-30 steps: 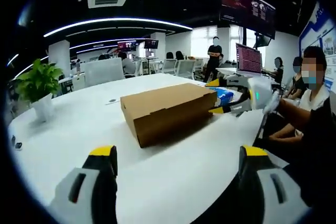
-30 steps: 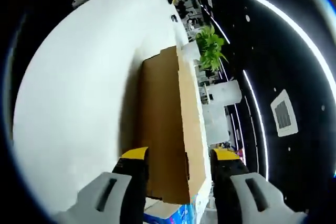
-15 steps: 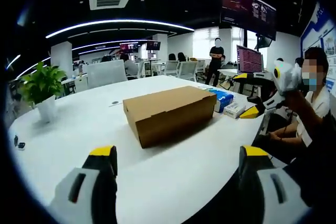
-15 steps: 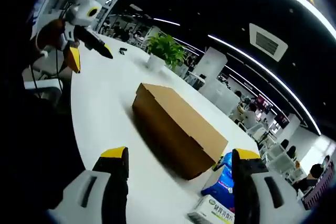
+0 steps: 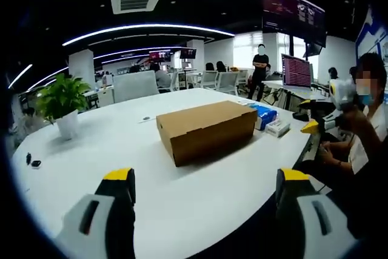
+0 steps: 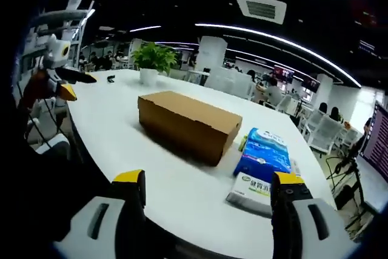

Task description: Operate the shoe box by opening the lid, removing the specified soft item, and placing it in the target area until the item is outside and the box remains undamaged.

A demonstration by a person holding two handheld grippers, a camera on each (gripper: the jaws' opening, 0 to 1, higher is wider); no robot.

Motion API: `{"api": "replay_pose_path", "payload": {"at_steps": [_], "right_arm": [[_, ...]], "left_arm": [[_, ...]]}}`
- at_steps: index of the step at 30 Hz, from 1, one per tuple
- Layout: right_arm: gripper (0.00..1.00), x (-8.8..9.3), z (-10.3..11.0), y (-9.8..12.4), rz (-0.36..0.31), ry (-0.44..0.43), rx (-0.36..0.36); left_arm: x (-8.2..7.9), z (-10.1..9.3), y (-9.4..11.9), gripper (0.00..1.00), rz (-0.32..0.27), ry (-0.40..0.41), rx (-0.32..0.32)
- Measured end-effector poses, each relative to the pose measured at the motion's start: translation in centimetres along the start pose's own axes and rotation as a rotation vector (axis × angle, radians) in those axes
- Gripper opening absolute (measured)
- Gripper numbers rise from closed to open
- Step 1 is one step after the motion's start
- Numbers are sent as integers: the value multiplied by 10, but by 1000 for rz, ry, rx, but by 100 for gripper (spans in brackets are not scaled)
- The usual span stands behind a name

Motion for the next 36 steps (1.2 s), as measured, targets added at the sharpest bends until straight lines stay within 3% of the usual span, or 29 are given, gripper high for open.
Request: {"api": "replay_pose_path", "payload": {"at_steps": [7, 14, 21, 36], "right_arm": [[87, 15, -5, 0, 2, -87, -3], [86, 0, 1, -8, -44, -108, -25], [85, -1, 5, -10, -54, -96, -39], [86, -8, 6, -9, -74, -132, -48]], "left_arm": [[2, 3, 3, 99, 3, 4, -20], [-4, 2, 6, 99, -11, -33, -37], [2, 1, 7, 99, 13, -29, -38], [-6, -8, 9, 99, -19, 5, 2]]}}
Point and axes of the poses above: the point that each gripper's makers call its tool centre point, and the gripper's own axes: y roughly backward along the fingers, z roughly to its left, x roughly out of its underside, the point moved 4 cm from there along y, roughly backward along the fingers, and after that the axes turned 2 degrees about -z, right-handed, at the moved point
